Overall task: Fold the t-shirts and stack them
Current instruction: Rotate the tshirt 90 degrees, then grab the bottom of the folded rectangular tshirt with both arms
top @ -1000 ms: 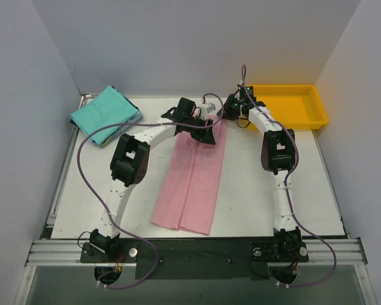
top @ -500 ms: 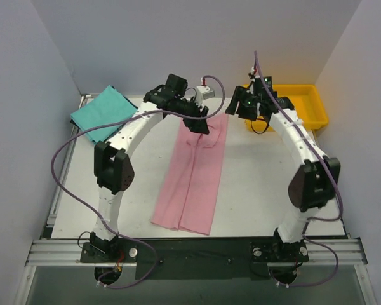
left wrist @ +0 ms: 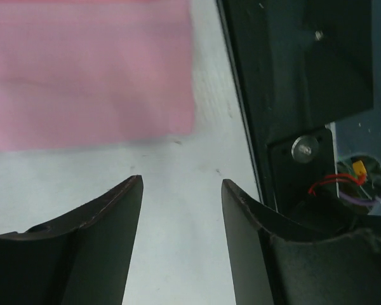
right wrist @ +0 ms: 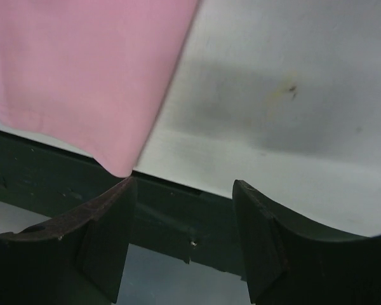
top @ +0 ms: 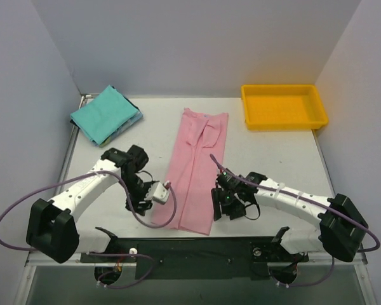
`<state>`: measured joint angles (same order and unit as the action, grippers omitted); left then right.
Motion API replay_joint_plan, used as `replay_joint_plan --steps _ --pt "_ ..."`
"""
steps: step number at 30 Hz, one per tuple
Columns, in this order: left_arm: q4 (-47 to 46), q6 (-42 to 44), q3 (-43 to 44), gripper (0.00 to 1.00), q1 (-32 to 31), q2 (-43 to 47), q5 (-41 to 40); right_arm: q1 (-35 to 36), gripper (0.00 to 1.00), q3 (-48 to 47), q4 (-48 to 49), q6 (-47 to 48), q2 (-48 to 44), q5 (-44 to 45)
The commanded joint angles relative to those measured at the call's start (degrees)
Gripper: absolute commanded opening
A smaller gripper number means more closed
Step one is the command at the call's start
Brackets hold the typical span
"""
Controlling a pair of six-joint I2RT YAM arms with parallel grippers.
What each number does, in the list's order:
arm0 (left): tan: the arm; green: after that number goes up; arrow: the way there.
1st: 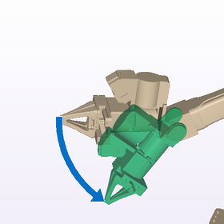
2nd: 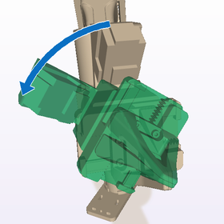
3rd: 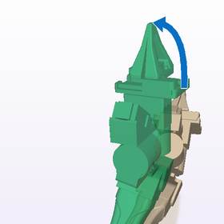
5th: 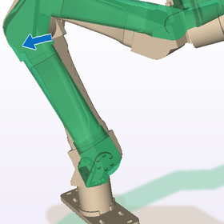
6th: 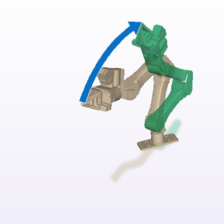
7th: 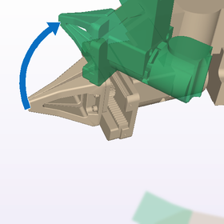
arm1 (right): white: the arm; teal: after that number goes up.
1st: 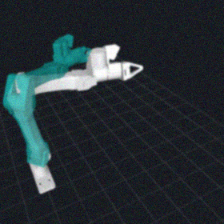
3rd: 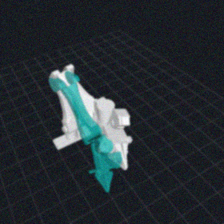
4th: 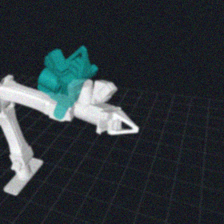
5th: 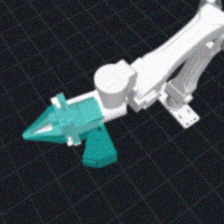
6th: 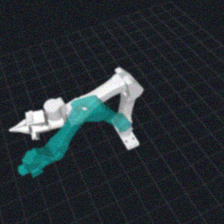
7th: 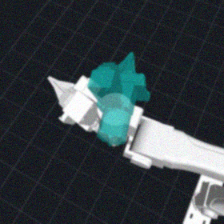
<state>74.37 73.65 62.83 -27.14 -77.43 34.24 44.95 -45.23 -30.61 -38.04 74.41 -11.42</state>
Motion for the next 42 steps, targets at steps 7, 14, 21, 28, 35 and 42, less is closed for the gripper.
replay_joint_plan --steps 7,14,21,28,35,42 --pt "-21.17 10.64 -23.53 0.72 -5.82 12.47 -5.94 11.82 0.55 7.62 11.53 -17.15 0.38 -1.76" --pt "-31.90 6.07 -28.01 0.69 -11.53 10.02 -6.20 12.36 0.52 7.88 14.44 -17.33 6.18 -5.27" --pt "-38.78 7.47 -31.89 0.53 -13.03 8.35 -10.42 11.92 0.15 7.97 16.37 -16.45 9.44 -6.60" --pt "-35.19 0.98 -29.44 0.10 -16.89 8.61 -9.20 10.25 0.00 9.81 15.32 -16.45 3.90 -6.24" --pt "-21.99 -19.04 -16.97 0.00 -20.50 10.10 -1.11 10.78 0.00 7.09 3.47 -15.57 -7.08 -8.27" --pt "-24.35 -31.35 -8.44 0.00 -14.19 5.98 0.12 -4.40 0.00 0.34 0.38 -6.36 -8.25 -16.08"
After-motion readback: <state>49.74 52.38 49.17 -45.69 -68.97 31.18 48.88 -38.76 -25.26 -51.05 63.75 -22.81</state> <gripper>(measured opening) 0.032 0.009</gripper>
